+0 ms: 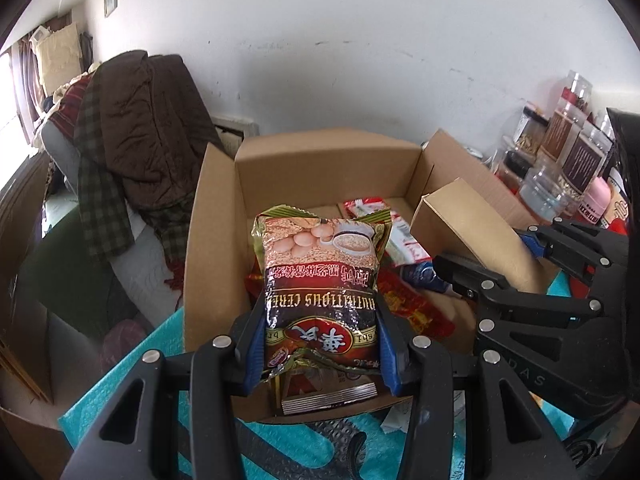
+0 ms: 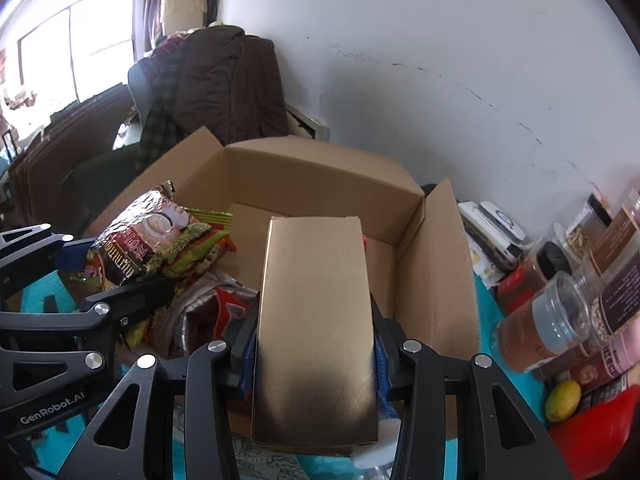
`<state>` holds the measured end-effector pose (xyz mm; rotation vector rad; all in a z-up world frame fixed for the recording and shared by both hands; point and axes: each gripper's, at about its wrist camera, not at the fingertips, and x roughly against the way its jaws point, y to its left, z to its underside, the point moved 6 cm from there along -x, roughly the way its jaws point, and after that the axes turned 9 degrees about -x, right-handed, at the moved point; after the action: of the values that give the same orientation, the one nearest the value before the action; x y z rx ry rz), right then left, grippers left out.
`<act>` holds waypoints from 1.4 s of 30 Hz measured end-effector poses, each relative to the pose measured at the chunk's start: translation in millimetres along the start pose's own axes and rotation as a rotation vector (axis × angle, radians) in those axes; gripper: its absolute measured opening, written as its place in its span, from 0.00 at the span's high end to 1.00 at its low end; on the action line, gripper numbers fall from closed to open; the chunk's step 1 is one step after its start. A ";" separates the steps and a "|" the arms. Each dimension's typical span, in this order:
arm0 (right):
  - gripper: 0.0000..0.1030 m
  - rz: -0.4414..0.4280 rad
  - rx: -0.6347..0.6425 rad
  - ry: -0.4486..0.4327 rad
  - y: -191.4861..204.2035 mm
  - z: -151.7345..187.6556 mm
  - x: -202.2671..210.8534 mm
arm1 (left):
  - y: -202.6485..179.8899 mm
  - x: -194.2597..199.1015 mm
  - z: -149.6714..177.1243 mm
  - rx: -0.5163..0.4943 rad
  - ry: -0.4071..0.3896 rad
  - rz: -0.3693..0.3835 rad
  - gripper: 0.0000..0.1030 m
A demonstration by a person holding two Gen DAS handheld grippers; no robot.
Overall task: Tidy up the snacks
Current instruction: 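Lower both items into the box and open both grippers, then withdraw both grippers from the box back over the table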
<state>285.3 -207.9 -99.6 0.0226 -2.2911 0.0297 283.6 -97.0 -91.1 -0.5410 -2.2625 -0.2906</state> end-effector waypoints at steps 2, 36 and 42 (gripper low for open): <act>0.58 0.005 -0.001 0.021 -0.5 2.5 -6.5 | 1.8 -4.3 2.5 0.004 0.017 -0.006 0.56; 0.40 0.079 0.006 -0.009 -9.5 2.5 24.6 | 7.7 24.1 -14.1 0.006 0.063 -0.170 0.45; 0.40 0.075 -0.009 -0.066 -8.1 -9.5 54.7 | 8.4 58.0 -25.9 0.000 -0.006 -0.193 0.45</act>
<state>256.6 -216.1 -52.1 -0.0682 -2.3574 0.0589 268.9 -82.3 -30.5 -0.3231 -2.3240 -0.3855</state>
